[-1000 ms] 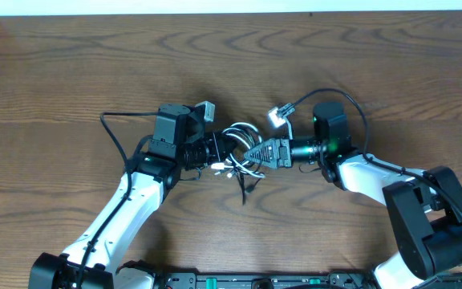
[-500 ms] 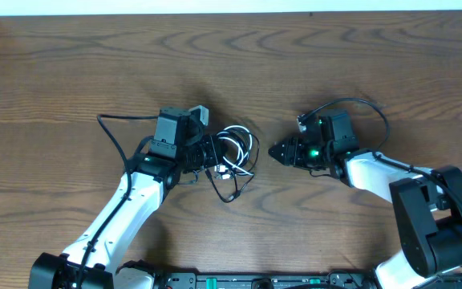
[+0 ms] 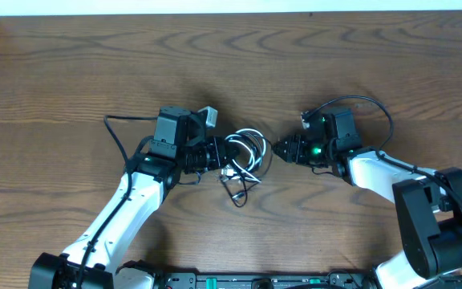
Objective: Untangle cables
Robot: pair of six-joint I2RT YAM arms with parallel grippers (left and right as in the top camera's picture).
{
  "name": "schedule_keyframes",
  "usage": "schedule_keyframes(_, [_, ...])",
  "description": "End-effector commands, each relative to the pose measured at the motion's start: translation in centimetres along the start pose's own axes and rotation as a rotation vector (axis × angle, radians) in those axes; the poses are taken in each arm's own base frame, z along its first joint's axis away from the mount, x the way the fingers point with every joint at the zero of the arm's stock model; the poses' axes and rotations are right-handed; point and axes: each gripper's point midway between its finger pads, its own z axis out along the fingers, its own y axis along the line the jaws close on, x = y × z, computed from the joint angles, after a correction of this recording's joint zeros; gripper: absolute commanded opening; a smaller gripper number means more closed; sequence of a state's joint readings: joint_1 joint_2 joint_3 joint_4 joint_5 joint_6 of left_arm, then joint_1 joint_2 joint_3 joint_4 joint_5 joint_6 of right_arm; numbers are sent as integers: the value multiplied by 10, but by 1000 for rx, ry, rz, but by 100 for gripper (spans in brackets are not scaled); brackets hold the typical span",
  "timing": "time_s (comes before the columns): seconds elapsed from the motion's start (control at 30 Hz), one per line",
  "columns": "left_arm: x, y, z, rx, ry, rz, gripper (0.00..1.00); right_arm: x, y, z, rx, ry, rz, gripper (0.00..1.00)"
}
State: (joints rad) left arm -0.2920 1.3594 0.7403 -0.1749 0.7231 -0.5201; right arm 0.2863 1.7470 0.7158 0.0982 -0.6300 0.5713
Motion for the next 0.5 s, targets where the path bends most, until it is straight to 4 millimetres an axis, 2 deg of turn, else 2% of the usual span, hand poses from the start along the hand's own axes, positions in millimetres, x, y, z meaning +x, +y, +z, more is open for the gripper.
schedule_keyframes(0.0, [8,-19,-4,98,48,5,8,16,36,1,-198,82,-80,56])
schedule_keyframes(0.03, [8,-19,-4,98,48,5,8,18,52,-2,-280,101,-120,56])
schedule_keyframes(0.2, [7,-18,-4,86,40,6,8,33,97,-15,-512,170,-244,53])
schedule_keyframes(0.3, [4,-14,-3,64,25,6,7,41,109,-20,-577,204,-277,49])
schedule_keyframes(0.47, [-1,-7,-3,25,-3,7,8,47,114,-26,-620,238,-281,49])
